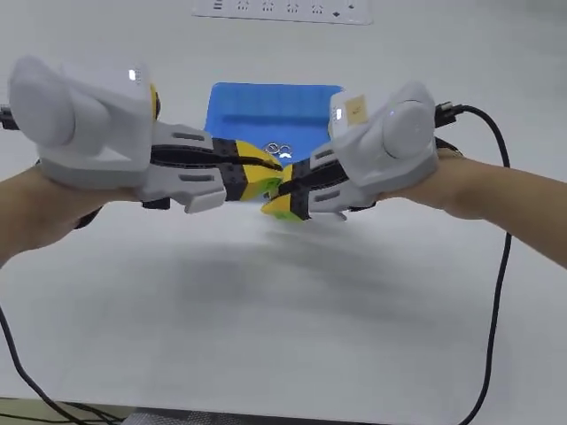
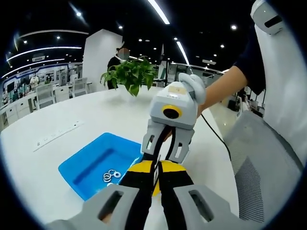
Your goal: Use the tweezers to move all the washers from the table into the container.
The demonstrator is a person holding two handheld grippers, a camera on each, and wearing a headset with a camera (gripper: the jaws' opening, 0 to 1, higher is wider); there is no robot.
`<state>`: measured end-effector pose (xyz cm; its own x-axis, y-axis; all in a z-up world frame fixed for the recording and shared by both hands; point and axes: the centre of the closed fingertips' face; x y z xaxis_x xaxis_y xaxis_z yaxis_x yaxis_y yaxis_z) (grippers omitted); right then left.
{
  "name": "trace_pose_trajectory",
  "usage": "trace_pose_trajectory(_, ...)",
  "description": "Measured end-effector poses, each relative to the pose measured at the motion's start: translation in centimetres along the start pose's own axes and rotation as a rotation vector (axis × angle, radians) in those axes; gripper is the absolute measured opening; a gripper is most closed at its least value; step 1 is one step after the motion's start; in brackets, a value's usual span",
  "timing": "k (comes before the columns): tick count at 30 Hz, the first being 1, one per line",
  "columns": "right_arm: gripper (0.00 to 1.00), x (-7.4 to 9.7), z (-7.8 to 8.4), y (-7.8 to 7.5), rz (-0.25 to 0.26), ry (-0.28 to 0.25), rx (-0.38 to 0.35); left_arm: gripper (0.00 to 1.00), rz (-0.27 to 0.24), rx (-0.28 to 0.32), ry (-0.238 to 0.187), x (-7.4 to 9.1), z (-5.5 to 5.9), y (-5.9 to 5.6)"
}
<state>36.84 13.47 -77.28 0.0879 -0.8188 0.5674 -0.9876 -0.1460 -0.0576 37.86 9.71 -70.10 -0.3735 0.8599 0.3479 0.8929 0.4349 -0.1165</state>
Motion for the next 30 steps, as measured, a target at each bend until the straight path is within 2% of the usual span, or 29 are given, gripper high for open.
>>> trace_pose_trajectory(3, 0.09, 0.0, 0.0, 0.1, 0.001, -0.004, -0.004, 0.08, -0.011, 0.003, 0.004, 0.2, 0.0, 0.2)
trace_pose_trajectory(4, 0.09, 0.0, 0.0, 0.1, 0.003, -0.005, -0.004, 0.08, -0.011, 0.044, -0.012, 0.3, -0.2, 0.1)
trace_pose_trajectory(5, 0.09, 0.1, -0.1, 0.1, 0.004, -0.005, -0.005, 0.09, -0.007, 0.051, -0.027, 0.4, -0.5, 0.1)
trace_pose_trajectory(8, 0.09, 0.2, 0.0, 0.1, 0.008, -0.001, -0.007, 0.12, -0.009, 0.04, -0.027, 0.8, -0.7, -0.1)
trace_pose_trajectory(10, 0.09, 0.3, -0.1, 0.3, 0.011, -0.003, -0.01, 0.13, 0.01, 0.039, -0.023, 0.9, -0.8, -0.6)
trace_pose_trajectory(14, 0.09, 0.6, -0.7, 0.6, 0.017, -0.012, -0.015, 0.18, -0.001, 0.024, -0.019, 1.7, -0.9, -0.9)
trace_pose_trajectory(16, 0.09, 1.0, -1.3, 0.6, 0.024, -0.019, -0.012, 0.24, -0.039, 0.012, -0.032, 2.3, -1.2, -0.7)
trace_pose_trajectory(17, 0.09, 1.2, -1.7, 0.6, 0.027, -0.028, -0.011, 0.3, -0.064, 0.018, -0.052, 2.6, -1.5, -0.6)
trace_pose_trajectory(20, 0.09, 1.7, -2.7, 0.5, 0.037, -0.052, -0.018, 0.4, -0.055, 0.05, -0.085, 3.4, -1.9, -1.2)
trace_pose_trajectory(24, 0.09, 2.3, -3.6, 0.5, 0.049, -0.06, -0.017, 0.5, -0.105, 0.037, -0.085, 4.6, -1.7, -1.3)
trace_pose_trajectory(26, 0.09, 2.7, -3.9, 0.6, 0.051, -0.06, -0.011, 0.59, -0.125, 0.039, -0.095, 5.2, -1.6, -1.3)
trace_pose_trajectory(30, 0.09, 4.4, -5.0, 0.4, 0.067, -0.074, 0.004, 0.7, -0.144, 0.049, -0.11, 6.3, -1.1, -1.9)
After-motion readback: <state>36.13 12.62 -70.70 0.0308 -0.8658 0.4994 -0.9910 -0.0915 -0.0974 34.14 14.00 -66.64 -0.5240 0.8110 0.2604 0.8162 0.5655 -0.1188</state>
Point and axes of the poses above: the centre of the closed fingertips' face, and the gripper's own axes: x roughly backward along the fingers, y roughly to its left, z roughly out of its underside, and after that the axes turned 3 degrees about z, right-handed
